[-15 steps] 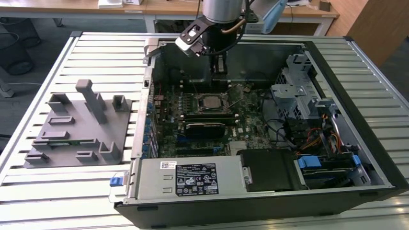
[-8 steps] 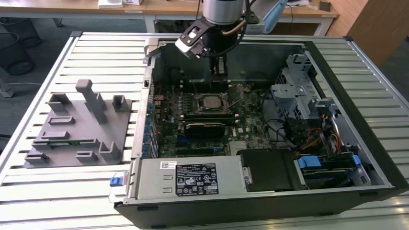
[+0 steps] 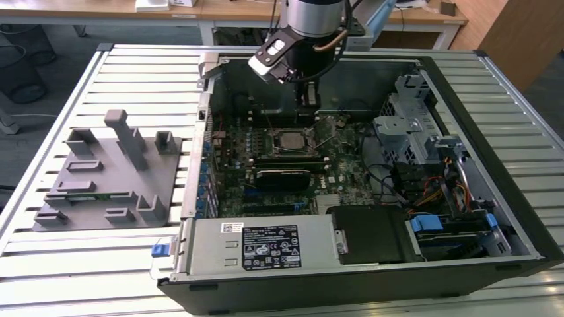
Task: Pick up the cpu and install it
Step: 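Close the cpu cover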
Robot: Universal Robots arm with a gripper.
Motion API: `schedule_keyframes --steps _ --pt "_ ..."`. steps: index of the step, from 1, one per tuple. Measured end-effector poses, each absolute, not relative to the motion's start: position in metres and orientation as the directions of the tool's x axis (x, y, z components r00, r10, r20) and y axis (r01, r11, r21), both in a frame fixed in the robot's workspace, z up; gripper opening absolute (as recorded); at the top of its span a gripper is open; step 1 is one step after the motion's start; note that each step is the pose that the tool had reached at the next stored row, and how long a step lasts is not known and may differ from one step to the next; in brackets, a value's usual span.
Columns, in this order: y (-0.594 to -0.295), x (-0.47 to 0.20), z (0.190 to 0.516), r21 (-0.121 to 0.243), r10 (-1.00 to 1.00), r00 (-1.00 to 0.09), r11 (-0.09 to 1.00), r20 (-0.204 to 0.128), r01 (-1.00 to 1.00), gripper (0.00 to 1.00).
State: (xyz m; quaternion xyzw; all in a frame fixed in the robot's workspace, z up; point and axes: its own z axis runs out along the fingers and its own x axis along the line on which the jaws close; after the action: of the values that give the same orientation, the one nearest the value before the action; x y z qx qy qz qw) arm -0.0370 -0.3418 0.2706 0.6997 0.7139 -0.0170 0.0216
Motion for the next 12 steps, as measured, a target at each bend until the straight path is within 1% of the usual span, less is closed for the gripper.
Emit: schedule_keyframes --steps 12 --pt "-0.342 -0.013 0.269 0.004 0.998 -0.020 0.020 -0.055 1.000 0.11"
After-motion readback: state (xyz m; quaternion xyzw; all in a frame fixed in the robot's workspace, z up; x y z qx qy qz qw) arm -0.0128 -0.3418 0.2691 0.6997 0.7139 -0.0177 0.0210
